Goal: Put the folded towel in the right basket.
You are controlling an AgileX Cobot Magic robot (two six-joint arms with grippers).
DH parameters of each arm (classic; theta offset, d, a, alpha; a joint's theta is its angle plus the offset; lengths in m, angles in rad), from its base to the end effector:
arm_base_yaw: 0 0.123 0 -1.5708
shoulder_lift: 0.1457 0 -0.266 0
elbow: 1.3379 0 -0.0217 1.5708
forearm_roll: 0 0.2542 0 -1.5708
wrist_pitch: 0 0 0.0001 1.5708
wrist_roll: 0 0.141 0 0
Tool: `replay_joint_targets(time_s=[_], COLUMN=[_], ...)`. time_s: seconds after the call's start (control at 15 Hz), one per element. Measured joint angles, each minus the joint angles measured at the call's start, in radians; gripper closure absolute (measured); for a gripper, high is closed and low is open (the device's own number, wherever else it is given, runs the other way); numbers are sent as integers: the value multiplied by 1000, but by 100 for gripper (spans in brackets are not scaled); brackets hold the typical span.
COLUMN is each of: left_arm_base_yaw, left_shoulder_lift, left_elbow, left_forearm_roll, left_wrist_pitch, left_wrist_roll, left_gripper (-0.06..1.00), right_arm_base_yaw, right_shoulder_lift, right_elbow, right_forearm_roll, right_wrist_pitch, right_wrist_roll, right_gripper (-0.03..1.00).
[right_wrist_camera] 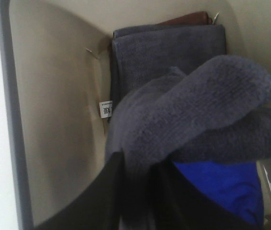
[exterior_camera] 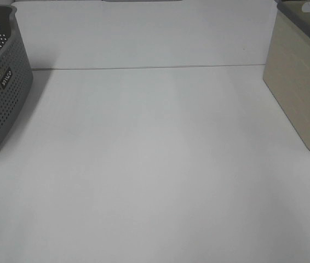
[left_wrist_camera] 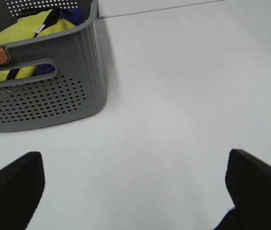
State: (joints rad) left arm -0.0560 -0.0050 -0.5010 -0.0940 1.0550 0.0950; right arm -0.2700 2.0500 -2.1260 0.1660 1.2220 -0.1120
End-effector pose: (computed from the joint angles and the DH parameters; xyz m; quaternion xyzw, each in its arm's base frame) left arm 0.0604 -0.0149 0.2579 0.0659 0.8467 -0.0367 0.5267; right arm 0.4604 -0.1047 0.2803 0.0837 0.9605 0.0331 0.2634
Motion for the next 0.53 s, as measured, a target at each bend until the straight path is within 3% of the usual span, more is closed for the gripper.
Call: replay_joint_targets(time_s=[0.07,0.2,0.33,0.53], left_arm_base_yaw=[0,0,0,0], left_shoulder_lift=[0,0,0,0], left_elbow=[0,0,0,0], left_forearm_roll=[0,0,0,0], left_wrist_pitch=[0,0,0,0], left_wrist_roll=[0,0,0,0], left_gripper=[-3,-3,-3,-3], right_arm_base_yaw=[0,0,12,77], right_shoulder_lift=[22,32,28,-4], right_elbow=[0,0,0,0], right_forearm_roll=[3,11,26,27], right_wrist_pitch=[-1,-1,-1,-1], right_wrist_roll=[17,34,41,41], right_gripper=[61,42,36,35])
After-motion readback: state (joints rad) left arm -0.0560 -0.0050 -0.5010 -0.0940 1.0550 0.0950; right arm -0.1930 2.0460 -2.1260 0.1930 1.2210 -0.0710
